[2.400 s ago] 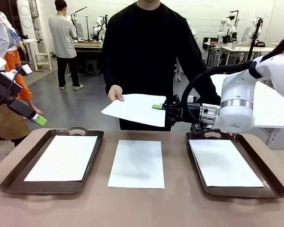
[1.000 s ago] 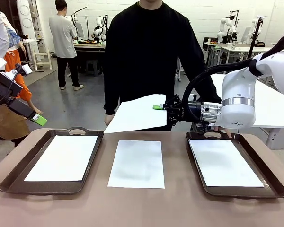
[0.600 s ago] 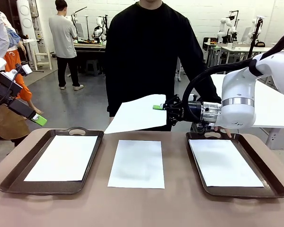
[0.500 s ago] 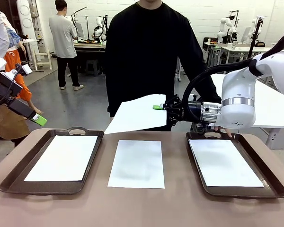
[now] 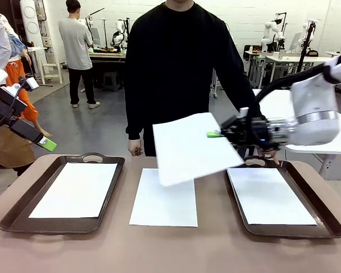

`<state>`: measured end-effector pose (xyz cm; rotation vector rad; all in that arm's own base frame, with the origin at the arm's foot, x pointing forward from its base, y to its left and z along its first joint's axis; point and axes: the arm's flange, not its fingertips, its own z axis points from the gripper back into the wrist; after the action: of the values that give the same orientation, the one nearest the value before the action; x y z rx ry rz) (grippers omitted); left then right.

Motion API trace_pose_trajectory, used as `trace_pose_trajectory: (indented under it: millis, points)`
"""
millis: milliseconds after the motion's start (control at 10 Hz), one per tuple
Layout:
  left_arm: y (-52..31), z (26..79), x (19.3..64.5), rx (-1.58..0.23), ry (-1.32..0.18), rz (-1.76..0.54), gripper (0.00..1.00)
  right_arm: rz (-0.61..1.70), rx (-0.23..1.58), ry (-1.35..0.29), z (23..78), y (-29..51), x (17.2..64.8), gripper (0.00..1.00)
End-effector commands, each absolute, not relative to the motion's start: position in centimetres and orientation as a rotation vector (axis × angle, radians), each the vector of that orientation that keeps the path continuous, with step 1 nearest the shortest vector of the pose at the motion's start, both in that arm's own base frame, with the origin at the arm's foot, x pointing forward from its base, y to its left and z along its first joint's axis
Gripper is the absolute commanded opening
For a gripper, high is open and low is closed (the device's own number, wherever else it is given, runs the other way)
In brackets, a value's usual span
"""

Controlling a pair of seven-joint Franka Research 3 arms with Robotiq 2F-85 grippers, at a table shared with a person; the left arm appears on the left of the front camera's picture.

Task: Sort the A4 documents.
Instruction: Place the A4 Paper in the designated Handle tray.

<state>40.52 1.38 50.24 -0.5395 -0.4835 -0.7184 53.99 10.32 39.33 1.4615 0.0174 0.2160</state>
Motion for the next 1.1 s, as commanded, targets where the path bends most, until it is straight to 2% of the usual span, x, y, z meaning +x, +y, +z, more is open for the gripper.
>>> trace_pose_trajectory:
  millis: [0, 200, 600, 1000]
  points:
    - [1.4, 50.3, 40.5, -0.539, -0.486, -0.722, 1.0, 0.329, 1.4, -0.041, 39.9, 6.1, 54.8, 0.01]
    - [1.4, 50.3, 40.5, -0.539, -0.486, -0.722, 1.0, 0.328, 1.3, -0.094, 39.4, 3.3, 55.4, 0.01]
    - [1.4, 50.3, 40.5, -0.539, -0.486, -0.722, 1.0, 0.15, 1.294, -0.166, 34.8, -0.7, 56.6, 0.01]
    - [1.4, 50.3, 40.5, -0.539, -0.486, -0.722, 1.0, 0.035, 1.245, -0.188, 31.2, -4.7, 55.8, 0.01]
